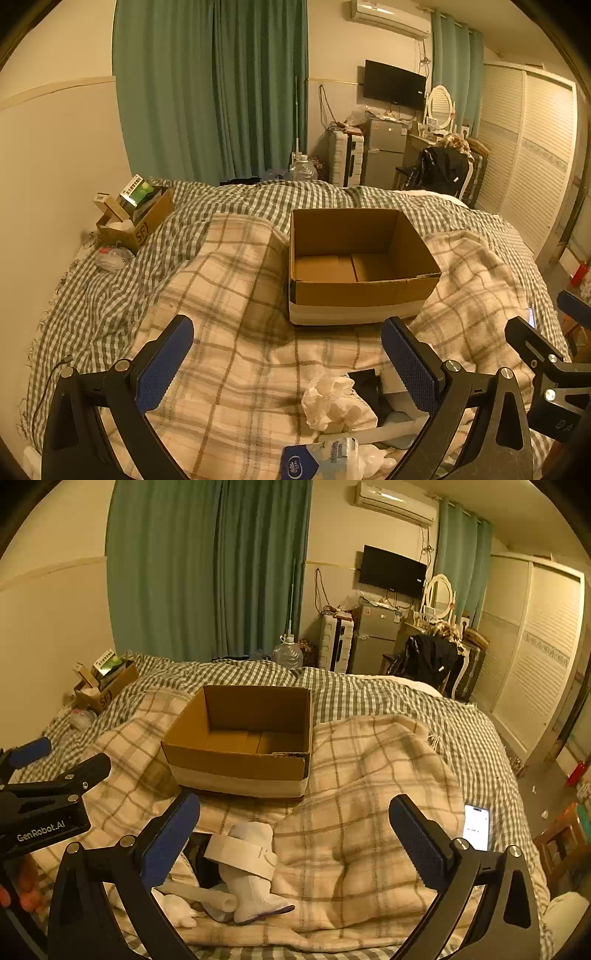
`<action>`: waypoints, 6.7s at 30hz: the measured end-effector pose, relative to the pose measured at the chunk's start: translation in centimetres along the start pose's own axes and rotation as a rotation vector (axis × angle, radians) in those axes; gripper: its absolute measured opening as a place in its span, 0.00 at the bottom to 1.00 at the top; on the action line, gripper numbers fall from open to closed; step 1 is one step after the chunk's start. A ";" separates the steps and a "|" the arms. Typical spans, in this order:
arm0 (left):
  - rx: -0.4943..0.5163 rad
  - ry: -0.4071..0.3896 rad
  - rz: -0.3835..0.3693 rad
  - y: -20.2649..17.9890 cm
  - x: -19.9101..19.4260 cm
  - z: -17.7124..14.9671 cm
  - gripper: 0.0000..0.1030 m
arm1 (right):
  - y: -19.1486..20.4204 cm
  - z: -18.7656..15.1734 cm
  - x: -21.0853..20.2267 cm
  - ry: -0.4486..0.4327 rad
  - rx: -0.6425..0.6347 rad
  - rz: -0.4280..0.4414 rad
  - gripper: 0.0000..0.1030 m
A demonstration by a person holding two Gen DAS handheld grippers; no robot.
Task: Organize objects
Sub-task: 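Reach the left gripper toward the blue-and-white tissue pack, then grasp the tissue pack with the left gripper while the right gripper grasps the white sock, then carry the tissue pack into the box and open the left gripper, then grasp the white lace cloth with the left gripper while the right gripper grasps the white sock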
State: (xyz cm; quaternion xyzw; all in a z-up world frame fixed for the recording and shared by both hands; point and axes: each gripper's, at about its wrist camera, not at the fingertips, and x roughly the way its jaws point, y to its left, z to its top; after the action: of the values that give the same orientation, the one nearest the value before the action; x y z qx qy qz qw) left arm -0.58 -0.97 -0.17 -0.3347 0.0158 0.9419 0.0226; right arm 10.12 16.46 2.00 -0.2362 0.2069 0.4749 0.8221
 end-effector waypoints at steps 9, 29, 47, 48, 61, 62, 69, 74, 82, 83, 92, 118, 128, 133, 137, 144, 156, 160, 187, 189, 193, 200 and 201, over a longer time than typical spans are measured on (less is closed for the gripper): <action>-0.004 -0.019 0.004 0.3 -0.3 0.1 1.00 | 0.0 -0.1 -0.3 0.006 0.030 -0.050 1.00; -0.002 -0.007 -0.004 0.9 0.0 0.2 1.00 | 0.3 0.0 -0.2 0.018 0.071 -0.123 1.00; 0.040 0.022 0.012 0.3 0.1 0.1 1.00 | -0.1 -0.1 -0.8 0.021 0.138 -0.191 1.00; 0.036 0.028 0.024 0.5 0.3 0.0 1.00 | -0.1 -0.2 -0.9 0.027 0.137 -0.196 1.00; 0.131 0.249 -0.026 -0.2 3.0 -8.3 1.00 | 0.6 -3.9 1.5 0.183 0.149 -0.265 1.00; 0.133 0.248 -0.035 -0.4 2.8 -8.4 1.00 | 0.7 -4.0 1.7 0.188 0.149 -0.270 1.00; 0.100 0.431 -0.188 -0.8 5.0 -10.2 1.00 | 0.9 -4.7 2.8 0.221 0.161 -0.310 1.00; 0.050 0.469 -0.303 -0.4 6.5 -11.5 0.78 | 1.7 -6.0 4.9 0.299 0.174 -0.283 0.98; -0.049 0.378 -0.327 2.0 4.6 -9.6 0.73 | 3.8 -7.7 7.6 0.392 0.125 -0.200 0.70; -0.058 0.358 -0.325 2.4 4.2 -9.0 0.73 | 4.0 -7.9 7.8 0.398 0.127 -0.183 0.69; -0.025 0.316 -0.246 2.8 4.1 -8.4 0.73 | 6.0 -8.9 9.8 0.451 0.031 -0.275 0.35; -0.004 0.261 -0.149 4.4 1.9 -7.5 0.73 | 6.3 -7.6 8.4 0.396 0.013 -0.200 0.52; -0.030 0.286 -0.178 5.6 2.8 -8.2 0.73 | 6.2 -7.9 8.3 0.375 0.016 -0.276 0.15; -0.020 0.272 -0.188 5.3 2.1 -7.4 0.73 | 6.1 -4.3 4.8 0.286 0.003 -0.279 0.15; -0.018 0.213 -0.220 4.6 0.5 -4.5 0.73 | 5.7 0.6 1.5 0.205 -0.048 -0.293 0.15; 0.084 0.065 -0.298 1.3 -1.6 5.2 0.73 | 2.9 9.8 -2.7 0.098 -0.180 -0.345 0.15; 0.177 0.120 -0.319 -7.0 9.2 10.7 0.73 | -5.0 12.6 3.8 0.148 -0.186 -0.321 0.16; 0.181 0.155 -0.299 -8.3 13.5 8.5 0.73 | -7.0 9.8 8.9 0.189 -0.153 -0.293 0.16; 0.169 0.116 -0.225 -5.8 7.1 7.2 1.00 | -6.4 6.6 4.9 0.085 0.200 -0.257 0.78; 0.191 0.115 -0.202 -5.5 5.3 6.5 1.00 | -5.5 6.4 3.2 0.079 0.219 -0.237 0.84; 0.208 0.127 -0.185 -4.8 3.2 4.3 1.00 | -3.2 5.5 1.5 0.102 0.203 -0.231 0.85; 0.186 0.140 -0.094 -3.3 3.1 -0.7 1.00 | -0.5 1.7 3.4 0.254 0.208 -0.178 0.85; 0.184 0.147 -0.088 -3.1 3.5 -1.6 1.00 | -0.3 1.3 3.8 0.264 0.204 -0.176 0.85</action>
State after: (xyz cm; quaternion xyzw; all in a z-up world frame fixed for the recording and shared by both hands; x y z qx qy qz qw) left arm -2.09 2.16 -3.62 -0.3998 0.0891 0.9074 0.0936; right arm 12.25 19.67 0.92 -0.2293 0.3385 0.3425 0.8459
